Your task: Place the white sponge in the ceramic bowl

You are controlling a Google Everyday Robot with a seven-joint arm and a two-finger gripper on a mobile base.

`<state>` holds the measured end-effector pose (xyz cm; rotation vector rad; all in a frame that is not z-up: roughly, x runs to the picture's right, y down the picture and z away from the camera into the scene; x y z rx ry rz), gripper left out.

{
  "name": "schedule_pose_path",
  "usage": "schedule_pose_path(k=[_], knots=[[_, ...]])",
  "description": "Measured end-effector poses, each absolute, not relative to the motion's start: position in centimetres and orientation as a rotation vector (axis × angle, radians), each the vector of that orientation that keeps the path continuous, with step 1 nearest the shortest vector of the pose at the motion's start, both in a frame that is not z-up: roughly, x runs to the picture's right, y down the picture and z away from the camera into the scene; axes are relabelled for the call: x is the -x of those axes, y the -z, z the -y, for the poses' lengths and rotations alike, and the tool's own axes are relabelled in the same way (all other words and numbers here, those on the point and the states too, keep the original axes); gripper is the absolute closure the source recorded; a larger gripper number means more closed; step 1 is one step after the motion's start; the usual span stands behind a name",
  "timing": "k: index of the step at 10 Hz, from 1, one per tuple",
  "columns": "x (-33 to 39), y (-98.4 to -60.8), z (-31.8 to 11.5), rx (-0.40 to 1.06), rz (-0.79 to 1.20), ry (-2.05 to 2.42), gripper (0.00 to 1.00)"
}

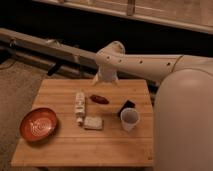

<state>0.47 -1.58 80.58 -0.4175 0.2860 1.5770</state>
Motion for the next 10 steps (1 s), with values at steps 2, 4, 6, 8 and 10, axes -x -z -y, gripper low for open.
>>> schedule_pose_path(k=[2, 4, 6, 8, 10], knots=[[-0.47, -80.59, 1.57, 0.418, -0.286, -1.577, 0.20], [-0.47, -80.59, 1.57, 0.418, -0.286, -1.577, 0.20], [-0.47, -80.60, 1.57, 0.418, -0.286, -1.577, 0.20], [-0.49, -80.62, 1.59, 0.417, -0.287, -1.576, 0.20], [-0.58, -80.67, 1.46, 0.410, -0.284, -1.518, 0.20]])
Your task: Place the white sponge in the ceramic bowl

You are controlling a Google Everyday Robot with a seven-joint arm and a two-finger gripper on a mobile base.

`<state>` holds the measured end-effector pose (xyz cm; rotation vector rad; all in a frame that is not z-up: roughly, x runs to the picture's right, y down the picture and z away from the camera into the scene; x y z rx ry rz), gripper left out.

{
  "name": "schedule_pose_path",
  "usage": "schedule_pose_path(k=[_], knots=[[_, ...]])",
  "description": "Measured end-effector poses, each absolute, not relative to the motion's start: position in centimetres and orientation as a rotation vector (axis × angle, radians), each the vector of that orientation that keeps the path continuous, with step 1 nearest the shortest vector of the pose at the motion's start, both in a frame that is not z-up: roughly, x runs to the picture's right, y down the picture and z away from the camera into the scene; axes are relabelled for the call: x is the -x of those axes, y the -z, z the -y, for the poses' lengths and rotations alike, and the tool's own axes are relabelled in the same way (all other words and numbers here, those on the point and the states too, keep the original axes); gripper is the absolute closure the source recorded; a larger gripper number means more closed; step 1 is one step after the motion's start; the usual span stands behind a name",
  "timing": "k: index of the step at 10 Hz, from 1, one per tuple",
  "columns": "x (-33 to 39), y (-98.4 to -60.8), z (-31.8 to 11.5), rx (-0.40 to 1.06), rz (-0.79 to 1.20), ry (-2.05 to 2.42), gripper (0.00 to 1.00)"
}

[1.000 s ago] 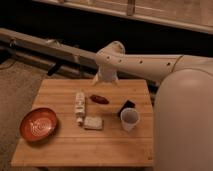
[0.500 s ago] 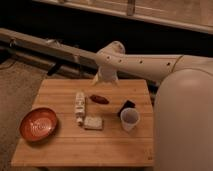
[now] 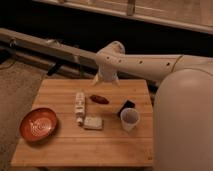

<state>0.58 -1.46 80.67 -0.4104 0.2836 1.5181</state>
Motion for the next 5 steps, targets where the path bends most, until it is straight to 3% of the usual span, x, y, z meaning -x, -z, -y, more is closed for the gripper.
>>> schedule_pose_path(k=[5], knots=[[1.7, -78.1, -2.0, 0.492, -0.193, -1.054, 0.20]])
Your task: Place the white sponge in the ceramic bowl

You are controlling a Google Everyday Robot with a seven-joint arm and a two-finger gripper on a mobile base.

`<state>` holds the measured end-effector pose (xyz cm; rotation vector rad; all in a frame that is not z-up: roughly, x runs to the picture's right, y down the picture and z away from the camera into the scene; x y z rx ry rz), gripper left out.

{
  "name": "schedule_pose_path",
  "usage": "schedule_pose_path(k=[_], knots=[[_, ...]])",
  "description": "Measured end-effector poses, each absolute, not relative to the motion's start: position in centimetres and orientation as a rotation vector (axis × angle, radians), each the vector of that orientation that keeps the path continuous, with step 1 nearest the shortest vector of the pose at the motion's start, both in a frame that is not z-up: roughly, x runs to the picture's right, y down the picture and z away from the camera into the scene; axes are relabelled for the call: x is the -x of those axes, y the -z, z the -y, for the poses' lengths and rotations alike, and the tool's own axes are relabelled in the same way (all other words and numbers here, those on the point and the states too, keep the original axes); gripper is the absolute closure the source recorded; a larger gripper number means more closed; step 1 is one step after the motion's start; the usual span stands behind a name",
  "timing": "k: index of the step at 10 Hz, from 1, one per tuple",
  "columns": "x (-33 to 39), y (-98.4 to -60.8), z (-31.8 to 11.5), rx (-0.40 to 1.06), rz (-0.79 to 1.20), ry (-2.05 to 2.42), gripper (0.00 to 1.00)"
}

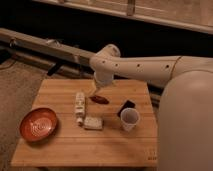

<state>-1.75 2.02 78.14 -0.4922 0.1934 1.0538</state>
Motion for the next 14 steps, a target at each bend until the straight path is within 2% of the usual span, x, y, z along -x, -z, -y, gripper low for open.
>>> schedule_pose_path(k=[5, 7, 11, 14], knots=[[4.3, -77.2, -7.4, 0.625, -0.214, -0.848, 0.20], [5.5, -78.1, -9.7, 0.649, -0.233, -0.806, 0.20], [7.2, -79.8, -13.5, 0.637, -0.280, -0.800, 0.20], [7.1, -80.0, -14.0, 0.629, -0.291, -0.808, 0.20]])
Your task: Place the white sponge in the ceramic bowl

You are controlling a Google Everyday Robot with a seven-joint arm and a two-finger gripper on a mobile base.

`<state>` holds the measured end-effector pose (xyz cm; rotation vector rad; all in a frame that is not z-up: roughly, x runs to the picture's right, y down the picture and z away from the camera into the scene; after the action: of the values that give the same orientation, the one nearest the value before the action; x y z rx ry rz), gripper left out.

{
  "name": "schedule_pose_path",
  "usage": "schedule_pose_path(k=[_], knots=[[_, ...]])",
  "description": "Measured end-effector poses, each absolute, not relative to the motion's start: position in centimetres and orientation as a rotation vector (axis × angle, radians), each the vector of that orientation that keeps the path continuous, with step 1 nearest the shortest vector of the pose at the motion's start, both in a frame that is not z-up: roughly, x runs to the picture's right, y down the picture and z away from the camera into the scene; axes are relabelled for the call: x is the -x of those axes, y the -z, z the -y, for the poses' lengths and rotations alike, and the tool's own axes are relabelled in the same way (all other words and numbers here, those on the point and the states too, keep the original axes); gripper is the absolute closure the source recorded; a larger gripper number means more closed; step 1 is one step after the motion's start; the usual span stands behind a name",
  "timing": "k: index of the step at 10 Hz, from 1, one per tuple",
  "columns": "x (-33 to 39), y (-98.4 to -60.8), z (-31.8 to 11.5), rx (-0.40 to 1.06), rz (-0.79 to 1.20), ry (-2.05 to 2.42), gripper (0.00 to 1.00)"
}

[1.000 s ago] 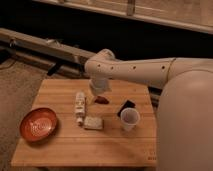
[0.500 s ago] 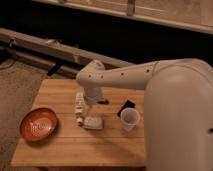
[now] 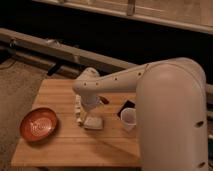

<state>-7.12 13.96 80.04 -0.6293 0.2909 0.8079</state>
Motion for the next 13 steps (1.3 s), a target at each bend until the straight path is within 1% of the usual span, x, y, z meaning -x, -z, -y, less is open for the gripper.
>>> schedule_pose_path(k=[5, 10, 13], knots=[[7.2, -80.2, -14.1, 0.629, -0.289, -0.805, 0.20], [8.8, -83.2, -16.8, 0.651, -0.218, -0.745, 0.20], [9.2, -84.2, -17.9, 0.675, -0.187, -0.716, 0.20]])
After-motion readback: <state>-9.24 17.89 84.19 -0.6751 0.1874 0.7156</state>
